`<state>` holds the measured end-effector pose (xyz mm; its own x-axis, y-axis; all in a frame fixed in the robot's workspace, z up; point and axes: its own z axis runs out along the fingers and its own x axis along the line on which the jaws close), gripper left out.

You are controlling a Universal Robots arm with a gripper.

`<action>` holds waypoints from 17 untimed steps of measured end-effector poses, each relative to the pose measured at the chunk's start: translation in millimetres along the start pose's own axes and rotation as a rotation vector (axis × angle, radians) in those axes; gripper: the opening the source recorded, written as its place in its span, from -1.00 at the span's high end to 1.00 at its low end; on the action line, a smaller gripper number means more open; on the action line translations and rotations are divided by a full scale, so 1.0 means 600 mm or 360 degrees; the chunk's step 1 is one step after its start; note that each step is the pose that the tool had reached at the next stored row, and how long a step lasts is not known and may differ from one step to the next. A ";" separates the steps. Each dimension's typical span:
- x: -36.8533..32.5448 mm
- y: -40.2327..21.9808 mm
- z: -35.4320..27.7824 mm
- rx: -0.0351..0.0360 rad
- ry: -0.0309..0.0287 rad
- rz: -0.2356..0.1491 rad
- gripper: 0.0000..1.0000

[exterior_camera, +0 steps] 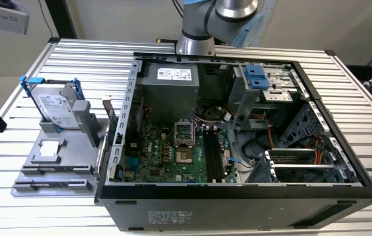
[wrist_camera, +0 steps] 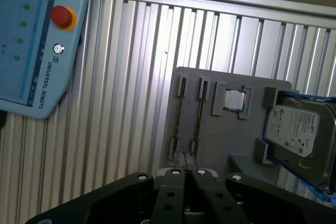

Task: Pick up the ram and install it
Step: 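Pick up the ram and move it above insertion slot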

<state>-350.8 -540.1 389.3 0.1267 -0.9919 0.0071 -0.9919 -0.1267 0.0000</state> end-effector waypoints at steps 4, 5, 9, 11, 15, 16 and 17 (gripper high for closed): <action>0.000 0.000 0.001 0.0001 -0.00061 0.0000 1.00; 0.000 0.000 0.002 0.0002 -0.00144 0.0000 1.00; 0.000 0.000 0.004 0.0013 -0.00689 0.0000 1.00; 0.000 0.000 0.006 0.0017 -0.01004 0.0002 1.00; -0.001 0.000 0.007 -0.0011 -0.01013 0.0005 1.00; -0.002 -0.001 0.007 -0.0026 -0.00998 0.0005 1.00; -0.002 -0.001 0.007 -0.0033 -0.00971 0.0005 1.00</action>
<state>-350.5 -538.6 384.9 0.1225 -0.9910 -0.0538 -0.9921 -0.1238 0.0207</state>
